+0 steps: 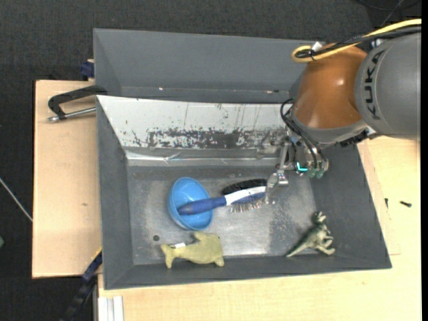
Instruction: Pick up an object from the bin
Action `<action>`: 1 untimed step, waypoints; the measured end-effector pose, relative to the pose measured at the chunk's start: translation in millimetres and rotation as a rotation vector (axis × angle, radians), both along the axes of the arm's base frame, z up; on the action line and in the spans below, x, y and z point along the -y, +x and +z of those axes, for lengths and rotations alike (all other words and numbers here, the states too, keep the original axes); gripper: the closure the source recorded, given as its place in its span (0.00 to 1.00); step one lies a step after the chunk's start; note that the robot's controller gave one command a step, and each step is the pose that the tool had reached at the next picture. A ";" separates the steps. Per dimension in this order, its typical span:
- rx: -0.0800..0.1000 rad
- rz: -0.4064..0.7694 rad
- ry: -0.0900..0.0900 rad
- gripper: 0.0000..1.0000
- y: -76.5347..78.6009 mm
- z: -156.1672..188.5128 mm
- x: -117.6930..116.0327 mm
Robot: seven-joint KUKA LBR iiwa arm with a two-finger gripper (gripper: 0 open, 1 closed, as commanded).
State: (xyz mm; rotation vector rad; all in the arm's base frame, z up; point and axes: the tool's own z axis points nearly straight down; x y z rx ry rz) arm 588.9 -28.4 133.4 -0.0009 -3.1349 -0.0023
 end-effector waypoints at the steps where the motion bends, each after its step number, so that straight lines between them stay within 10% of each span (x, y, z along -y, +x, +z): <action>1: 0.011 0.355 0.000 0.00 -3.5 -59.7 -7.7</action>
Offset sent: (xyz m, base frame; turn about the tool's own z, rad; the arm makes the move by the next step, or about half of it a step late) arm -0.0061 0.0067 -0.0634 -0.3553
